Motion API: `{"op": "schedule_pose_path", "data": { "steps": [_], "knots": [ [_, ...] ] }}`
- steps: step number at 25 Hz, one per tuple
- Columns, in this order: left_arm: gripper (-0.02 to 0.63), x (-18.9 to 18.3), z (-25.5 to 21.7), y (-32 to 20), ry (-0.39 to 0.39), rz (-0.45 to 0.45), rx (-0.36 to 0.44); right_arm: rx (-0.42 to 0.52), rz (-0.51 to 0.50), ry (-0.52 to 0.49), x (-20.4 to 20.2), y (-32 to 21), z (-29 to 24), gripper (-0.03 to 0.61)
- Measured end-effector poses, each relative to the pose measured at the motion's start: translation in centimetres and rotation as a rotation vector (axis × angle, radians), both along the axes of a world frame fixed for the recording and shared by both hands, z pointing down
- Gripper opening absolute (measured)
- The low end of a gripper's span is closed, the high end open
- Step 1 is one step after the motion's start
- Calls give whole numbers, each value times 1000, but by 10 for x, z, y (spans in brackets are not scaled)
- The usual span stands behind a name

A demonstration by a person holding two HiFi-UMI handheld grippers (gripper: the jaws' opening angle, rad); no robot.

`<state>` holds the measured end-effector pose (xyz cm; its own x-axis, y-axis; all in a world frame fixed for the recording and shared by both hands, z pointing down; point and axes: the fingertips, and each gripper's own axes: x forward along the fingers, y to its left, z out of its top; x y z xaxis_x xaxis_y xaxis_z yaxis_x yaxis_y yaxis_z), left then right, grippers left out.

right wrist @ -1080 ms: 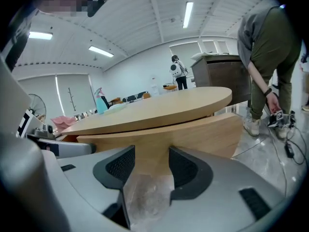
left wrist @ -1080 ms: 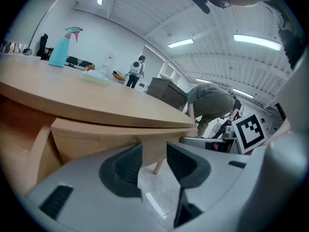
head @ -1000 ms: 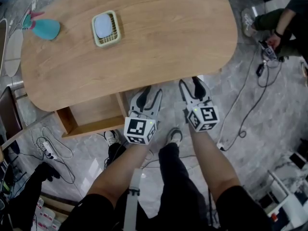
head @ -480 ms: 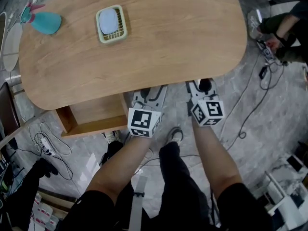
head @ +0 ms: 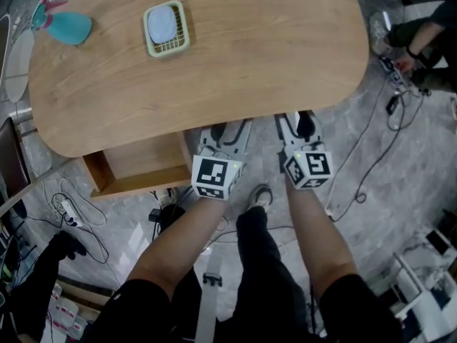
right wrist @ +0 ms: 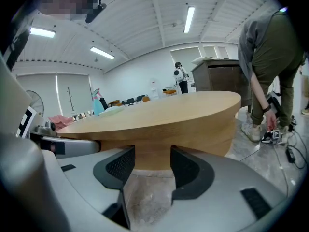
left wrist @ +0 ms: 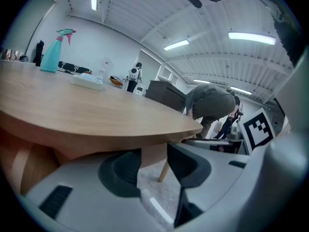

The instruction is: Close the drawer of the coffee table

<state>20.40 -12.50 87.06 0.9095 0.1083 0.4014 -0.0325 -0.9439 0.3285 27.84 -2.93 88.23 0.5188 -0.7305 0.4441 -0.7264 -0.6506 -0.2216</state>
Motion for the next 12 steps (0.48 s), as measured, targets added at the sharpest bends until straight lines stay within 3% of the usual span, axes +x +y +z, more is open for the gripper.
{"op": "schedule_pose_path", "data": {
  "steps": [3,12],
  "knots": [
    [152,-7,0,14,-20,13,-24,-12,25,-16,-10,12,-2,213],
    [152,-32,-12,53,-57,60,-35,-48,-22,18,-46,34,-26,213]
  ]
}}
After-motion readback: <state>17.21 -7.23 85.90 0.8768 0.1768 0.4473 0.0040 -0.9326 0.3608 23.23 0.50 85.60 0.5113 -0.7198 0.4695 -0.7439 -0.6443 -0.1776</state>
